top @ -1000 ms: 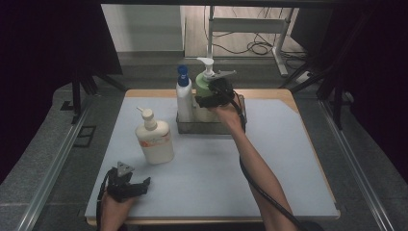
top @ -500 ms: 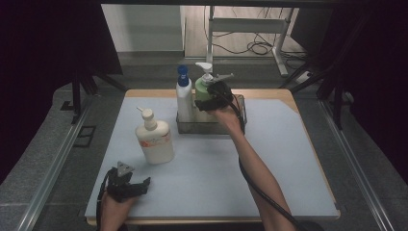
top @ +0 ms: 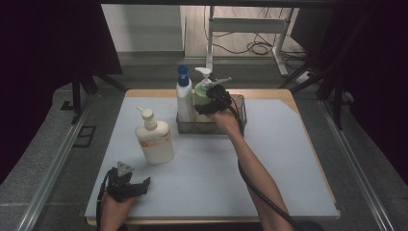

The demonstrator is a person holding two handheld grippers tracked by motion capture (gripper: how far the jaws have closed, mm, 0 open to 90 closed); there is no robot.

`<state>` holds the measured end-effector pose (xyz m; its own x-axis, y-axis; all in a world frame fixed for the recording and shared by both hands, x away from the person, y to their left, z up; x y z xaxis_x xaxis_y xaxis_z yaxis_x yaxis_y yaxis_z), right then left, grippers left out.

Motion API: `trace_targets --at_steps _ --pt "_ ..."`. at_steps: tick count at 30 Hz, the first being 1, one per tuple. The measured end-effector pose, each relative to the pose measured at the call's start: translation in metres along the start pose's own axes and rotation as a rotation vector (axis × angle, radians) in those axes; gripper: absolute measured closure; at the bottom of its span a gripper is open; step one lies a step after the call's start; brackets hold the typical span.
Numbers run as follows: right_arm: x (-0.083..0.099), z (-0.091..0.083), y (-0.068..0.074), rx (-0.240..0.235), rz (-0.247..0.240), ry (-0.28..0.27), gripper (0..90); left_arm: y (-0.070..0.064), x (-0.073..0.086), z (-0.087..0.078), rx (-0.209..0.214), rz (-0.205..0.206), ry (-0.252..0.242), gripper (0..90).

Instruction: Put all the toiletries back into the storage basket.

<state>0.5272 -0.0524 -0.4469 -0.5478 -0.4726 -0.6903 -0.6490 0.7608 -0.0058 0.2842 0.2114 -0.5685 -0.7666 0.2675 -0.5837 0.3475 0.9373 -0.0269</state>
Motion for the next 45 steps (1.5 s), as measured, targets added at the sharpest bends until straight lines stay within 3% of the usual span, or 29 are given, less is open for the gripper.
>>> trace_targets --at_steps 21,35,45 --pt "0.010 0.014 0.000 -0.013 0.002 0.046 12.3 0.000 0.000 0.000 0.000 0.000 0.000 11.9" --pt "0.013 0.012 -0.001 -0.035 -0.020 -0.007 11.4 0.000 0.000 0.000 0.000 0.000 0.000 11.9" --pt "0.014 -0.007 -0.002 -0.044 -0.038 -0.047 10.9 0.000 0.000 0.000 0.001 -0.003 -0.003 11.9"
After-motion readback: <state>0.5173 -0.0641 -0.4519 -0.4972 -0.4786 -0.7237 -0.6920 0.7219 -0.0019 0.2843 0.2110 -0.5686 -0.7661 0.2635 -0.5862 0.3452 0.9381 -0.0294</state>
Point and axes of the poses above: each handheld gripper's, and its own axes: z roughly forward along the jaws, x roughly out of its underside, y roughly to its left, the point moved 6 cm from there along z, roughly forward along the jaws, and after that the axes turned 7 degrees about y, right-handed, at the moved point
